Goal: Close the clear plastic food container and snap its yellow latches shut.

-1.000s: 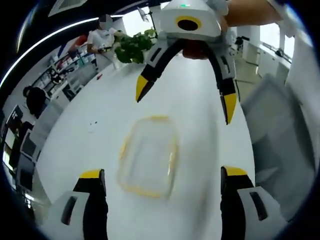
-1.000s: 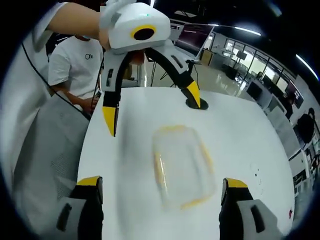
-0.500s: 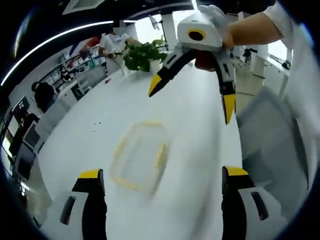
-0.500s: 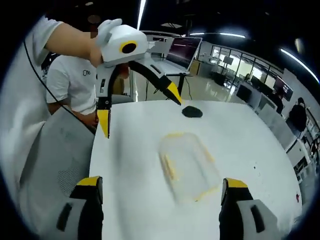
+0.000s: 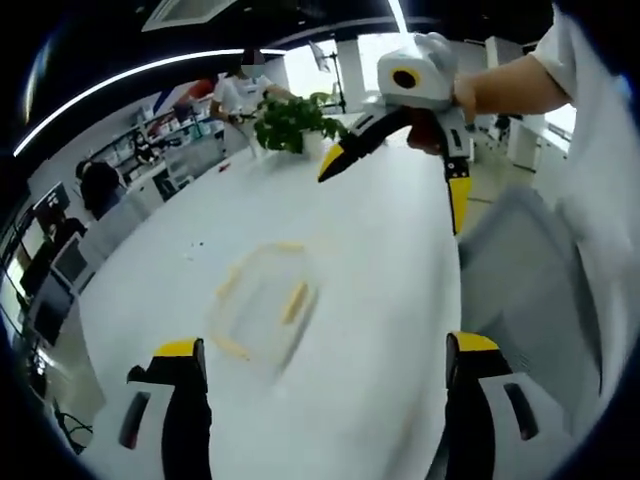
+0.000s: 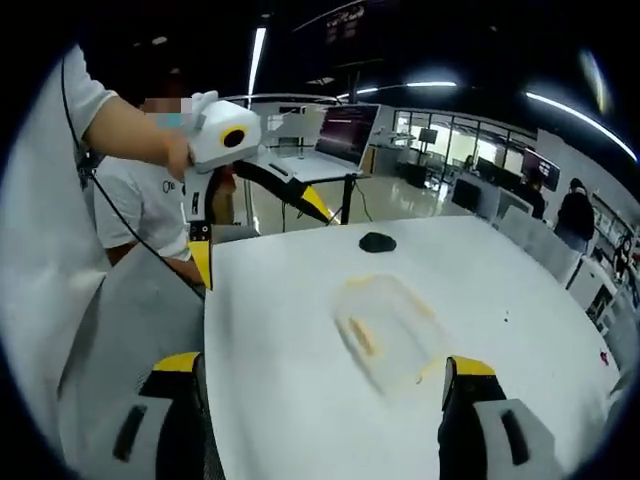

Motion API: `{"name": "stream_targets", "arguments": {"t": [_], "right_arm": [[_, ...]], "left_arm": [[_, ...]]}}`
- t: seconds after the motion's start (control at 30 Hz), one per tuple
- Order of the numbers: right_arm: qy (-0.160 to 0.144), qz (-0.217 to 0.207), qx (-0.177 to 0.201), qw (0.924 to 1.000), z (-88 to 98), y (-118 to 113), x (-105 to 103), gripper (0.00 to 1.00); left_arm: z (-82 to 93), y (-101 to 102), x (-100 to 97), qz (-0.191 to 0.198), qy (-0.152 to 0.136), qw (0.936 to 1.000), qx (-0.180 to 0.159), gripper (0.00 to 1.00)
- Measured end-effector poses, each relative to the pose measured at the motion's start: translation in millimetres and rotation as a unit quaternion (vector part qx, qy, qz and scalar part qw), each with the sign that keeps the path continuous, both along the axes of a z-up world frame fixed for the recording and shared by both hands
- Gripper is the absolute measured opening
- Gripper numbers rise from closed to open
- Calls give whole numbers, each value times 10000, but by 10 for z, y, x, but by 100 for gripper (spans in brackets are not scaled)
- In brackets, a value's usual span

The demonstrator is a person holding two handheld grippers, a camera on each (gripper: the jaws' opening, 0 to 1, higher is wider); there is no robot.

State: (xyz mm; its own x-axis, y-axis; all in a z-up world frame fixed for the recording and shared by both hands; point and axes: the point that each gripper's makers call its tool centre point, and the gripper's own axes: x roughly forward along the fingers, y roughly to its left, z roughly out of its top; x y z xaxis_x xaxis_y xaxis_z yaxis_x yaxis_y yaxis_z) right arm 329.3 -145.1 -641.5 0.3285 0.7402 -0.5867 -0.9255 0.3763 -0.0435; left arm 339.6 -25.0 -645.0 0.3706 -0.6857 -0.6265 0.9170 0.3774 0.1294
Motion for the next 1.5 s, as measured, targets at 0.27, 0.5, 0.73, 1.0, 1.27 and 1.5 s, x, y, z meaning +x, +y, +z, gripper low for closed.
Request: {"name": "stream_targets", "arguments": {"t": [0.27,0.5,0.73,1.0,1.27,1.5], "right_arm": [[12,-168,80,9998,-23,-65,-210,99],[-3,-262,258,9993,20,-58,-415,99],[-7,-458,579,9973,79,-54,-566,99],[88,-706,778,9944,47,-181,-681,99],[74,-1000,1054,9894,114,-259,-799,99],[67,-1104,1155,9871,113,-256,-901,99]], "left_arm": [[37,84,-207,153,-57,9998,-111,98],[29,157,-398,329,-54,9991,-247,98],[24,150,-597,450,4,9979,-466,99],[79,186,-677,703,26,9944,-787,99],[56,218,-760,1002,56,9896,-1026,99],[-63,229,-923,1134,133,9879,-1052,99]]}}
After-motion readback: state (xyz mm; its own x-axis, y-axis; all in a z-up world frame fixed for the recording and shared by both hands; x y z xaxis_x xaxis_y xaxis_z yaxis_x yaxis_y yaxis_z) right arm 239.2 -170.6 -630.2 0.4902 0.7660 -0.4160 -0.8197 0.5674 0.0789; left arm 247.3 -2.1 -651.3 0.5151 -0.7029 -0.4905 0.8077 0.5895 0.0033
